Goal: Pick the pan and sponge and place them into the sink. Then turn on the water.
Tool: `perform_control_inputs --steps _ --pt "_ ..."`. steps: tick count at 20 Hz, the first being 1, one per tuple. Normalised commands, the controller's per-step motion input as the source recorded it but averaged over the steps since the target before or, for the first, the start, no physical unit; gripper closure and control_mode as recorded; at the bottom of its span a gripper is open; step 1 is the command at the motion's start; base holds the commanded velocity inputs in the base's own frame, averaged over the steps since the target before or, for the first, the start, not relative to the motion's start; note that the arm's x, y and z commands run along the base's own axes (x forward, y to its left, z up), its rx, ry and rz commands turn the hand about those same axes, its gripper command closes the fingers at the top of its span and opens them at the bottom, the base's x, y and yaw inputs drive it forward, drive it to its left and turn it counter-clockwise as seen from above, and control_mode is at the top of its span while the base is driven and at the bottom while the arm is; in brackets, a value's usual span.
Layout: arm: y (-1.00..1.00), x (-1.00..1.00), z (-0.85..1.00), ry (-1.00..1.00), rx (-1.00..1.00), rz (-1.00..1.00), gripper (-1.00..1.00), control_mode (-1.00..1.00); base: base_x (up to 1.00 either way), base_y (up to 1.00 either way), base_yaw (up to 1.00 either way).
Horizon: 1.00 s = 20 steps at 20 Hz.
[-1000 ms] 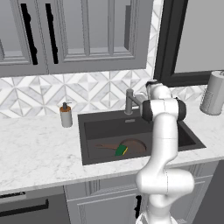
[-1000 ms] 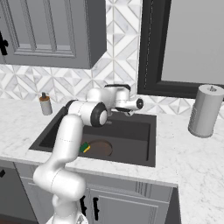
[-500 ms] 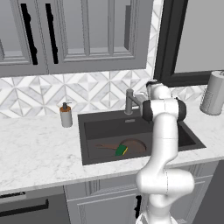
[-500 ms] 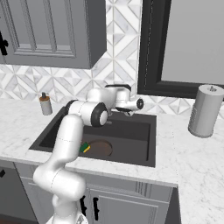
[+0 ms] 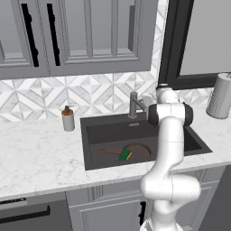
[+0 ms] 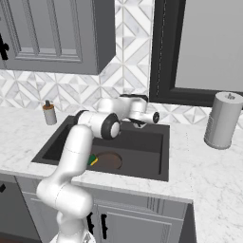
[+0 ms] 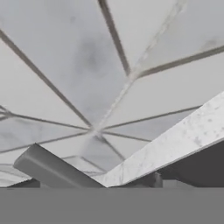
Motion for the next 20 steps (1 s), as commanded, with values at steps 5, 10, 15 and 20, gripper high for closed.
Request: perform_control_inputs --steps 5,10,15,20 --pt "-0.11 0.05 0.09 0.22 0.27 -0.11 1.00 -1.00 0.00 0.00 0.00" --pt "-0.07 0.00 0.01 0.15 0.18 -0.10 1.00 -1.00 0.00 0.00 0.00" --pt "0.00 0.00 -0.01 0.02 0.02 -0.03 1.00 -1.00 0.00 0.00 0.00" --pt "0.00 0.00 0.00 0.00 0.00 0.00 1.00 -1.00 0.00 0.00 0.00"
